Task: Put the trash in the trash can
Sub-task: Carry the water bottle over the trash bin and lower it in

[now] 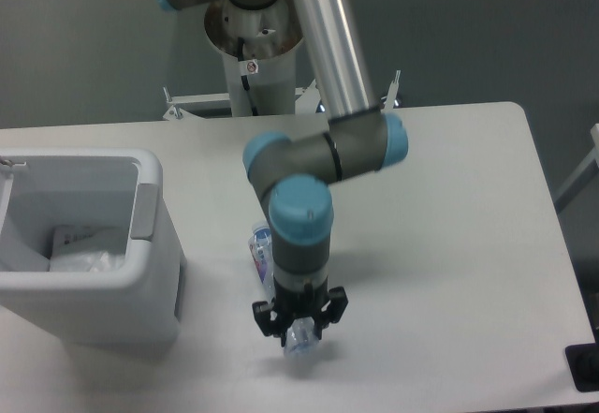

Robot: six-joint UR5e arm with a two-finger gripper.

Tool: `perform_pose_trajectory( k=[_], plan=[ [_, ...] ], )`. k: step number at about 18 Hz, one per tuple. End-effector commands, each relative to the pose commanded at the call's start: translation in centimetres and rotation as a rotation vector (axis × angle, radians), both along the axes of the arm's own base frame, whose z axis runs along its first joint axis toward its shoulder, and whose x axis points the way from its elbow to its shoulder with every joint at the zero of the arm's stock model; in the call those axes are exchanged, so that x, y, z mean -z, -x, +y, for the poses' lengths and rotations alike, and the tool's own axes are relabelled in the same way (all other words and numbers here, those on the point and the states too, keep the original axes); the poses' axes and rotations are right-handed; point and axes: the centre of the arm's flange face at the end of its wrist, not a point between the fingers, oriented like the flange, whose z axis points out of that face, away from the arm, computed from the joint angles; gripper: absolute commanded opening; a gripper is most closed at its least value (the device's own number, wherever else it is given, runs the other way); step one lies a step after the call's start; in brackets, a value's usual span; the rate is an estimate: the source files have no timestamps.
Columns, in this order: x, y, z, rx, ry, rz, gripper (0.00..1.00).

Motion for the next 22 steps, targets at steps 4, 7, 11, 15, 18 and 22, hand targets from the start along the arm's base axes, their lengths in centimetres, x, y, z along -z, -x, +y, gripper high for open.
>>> perform_pose_trajectory(
  k=[4, 7, 11, 15, 18, 22],
  plan=[
    [-12.4, -0.8, -2.0, -0.023, -0.153, 0.14, 0.59],
    [-20.0, -2.5, -3.3, -0.046, -0.279, 0.205, 0.59],
    [-26.3, -6.0, -5.0, -0.039, -0.386, 0.257, 0.59],
    [-29.3, -11.1, -5.1, 0.001, -0.46, 0.265, 0.59],
    [-28.6, -14.8, -3.3, 0.034, -0.476, 0.208, 0.59],
    [-26.0, -17.2, -0.2, 0.085, -0.453, 0.155, 0.59]
  ],
)
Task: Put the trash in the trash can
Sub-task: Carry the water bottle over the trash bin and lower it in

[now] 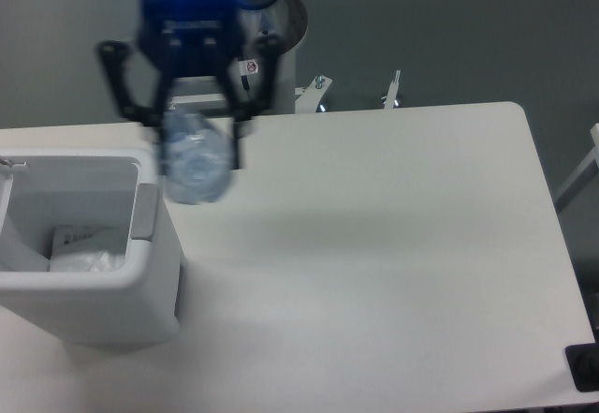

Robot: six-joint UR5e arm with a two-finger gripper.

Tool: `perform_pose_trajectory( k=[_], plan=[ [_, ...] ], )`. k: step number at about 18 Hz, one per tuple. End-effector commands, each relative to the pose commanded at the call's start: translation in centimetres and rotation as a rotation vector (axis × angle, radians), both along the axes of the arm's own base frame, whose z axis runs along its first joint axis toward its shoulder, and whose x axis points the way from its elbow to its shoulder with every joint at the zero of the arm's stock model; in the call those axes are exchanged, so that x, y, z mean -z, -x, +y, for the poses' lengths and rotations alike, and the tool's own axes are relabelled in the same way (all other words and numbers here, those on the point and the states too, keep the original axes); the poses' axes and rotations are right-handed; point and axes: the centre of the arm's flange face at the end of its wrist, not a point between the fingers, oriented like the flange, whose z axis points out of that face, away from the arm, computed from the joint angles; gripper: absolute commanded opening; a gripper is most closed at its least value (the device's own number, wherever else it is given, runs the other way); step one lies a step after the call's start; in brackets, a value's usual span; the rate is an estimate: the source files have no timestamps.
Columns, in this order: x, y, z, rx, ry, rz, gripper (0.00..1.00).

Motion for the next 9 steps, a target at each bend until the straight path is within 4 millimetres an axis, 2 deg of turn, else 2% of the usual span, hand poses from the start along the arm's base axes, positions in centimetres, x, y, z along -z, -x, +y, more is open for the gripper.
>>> perform_pose_trajectory(
  k=[3, 9],
  plan=[
    [1.7, -1.7, 2.0, 0.042, 0.024, -0.014, 0.59],
    [4.8, -3.0, 5.2, 0.1, 0.069, -0.015, 0.59]
  ],
)
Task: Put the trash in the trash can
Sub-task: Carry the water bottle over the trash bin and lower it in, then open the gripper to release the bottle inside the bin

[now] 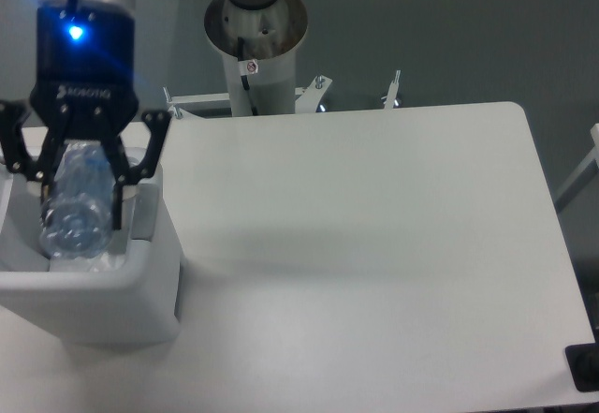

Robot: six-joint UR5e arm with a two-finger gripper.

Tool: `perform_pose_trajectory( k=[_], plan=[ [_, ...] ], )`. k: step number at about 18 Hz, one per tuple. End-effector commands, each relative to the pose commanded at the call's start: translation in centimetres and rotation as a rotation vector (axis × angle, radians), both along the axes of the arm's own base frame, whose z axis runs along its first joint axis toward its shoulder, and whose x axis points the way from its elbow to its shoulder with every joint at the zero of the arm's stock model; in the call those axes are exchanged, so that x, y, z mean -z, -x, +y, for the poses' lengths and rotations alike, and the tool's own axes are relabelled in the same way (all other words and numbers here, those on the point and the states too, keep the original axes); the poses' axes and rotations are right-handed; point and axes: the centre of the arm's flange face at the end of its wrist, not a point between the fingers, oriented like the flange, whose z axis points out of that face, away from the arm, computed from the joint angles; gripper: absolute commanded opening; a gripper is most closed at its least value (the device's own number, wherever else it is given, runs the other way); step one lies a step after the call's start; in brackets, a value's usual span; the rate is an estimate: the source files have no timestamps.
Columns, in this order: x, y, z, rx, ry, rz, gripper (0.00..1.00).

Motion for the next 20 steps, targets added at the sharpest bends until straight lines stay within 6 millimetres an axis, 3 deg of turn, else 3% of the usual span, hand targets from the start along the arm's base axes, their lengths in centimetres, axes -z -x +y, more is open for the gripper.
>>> perform_pose_trajectory(
  k=[8, 11, 14, 15, 18, 20],
  plan=[
    [2.5, -1.7, 1.5, 0.034, 0.026, -0.01, 0.59],
    [3.9, -3.3, 1.2, 0.052, 0.052, -0.022, 0.64],
    [4.2, -3.4, 1.0, 0.051, 0.058, -0.024, 0.65],
    [4.2, -3.4, 1.0, 0.051, 0.058, -0.024, 0.68],
    [3.9, -3.7, 0.7, 0.054, 0.055, -0.023, 1.0],
    [3.4, -4.0, -0.1, 0.06, 0.053, -0.014, 1.0]
  ],
)
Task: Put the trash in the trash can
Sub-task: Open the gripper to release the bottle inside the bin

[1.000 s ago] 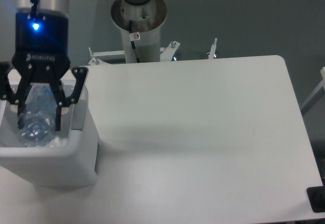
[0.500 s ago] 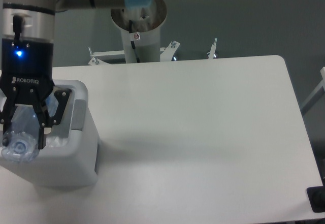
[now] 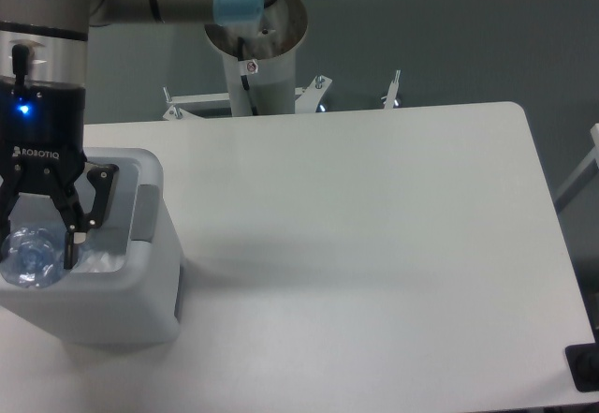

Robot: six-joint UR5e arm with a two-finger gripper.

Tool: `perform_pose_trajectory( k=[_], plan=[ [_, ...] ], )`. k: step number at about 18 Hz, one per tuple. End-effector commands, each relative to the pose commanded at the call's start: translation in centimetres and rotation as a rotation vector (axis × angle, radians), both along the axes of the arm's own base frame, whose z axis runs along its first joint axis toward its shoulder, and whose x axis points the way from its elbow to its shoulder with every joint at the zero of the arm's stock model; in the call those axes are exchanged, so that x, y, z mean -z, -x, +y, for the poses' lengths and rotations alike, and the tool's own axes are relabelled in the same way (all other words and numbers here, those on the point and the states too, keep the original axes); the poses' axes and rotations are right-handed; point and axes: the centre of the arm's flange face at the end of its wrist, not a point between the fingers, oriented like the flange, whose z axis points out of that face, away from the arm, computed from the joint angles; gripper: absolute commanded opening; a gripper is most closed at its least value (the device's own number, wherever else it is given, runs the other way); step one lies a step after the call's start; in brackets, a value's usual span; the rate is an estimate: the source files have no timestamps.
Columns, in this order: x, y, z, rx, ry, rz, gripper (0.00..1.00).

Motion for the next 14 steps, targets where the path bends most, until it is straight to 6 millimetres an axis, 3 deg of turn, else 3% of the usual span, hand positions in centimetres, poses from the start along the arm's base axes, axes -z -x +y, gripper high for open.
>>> perform_pose_trajectory(
  k=[4, 5, 7, 11, 14],
  plan=[
    [0.6, -0.5, -2.7, 0.087, 0.052, 0.11, 1.0],
    [0.3, 0.5, -4.0, 0.073, 0.063, 0.135, 1.0],
    [0.7, 4.5, -6.9, -0.006, 0.111, 0.189, 1.0],
    [3.3, 9.9, -9.8, -0.039, 0.256, 0.309, 1.0],
    [3.5, 12.1, -11.1, -0.031, 0.301, 0.335, 1.0]
  ],
)
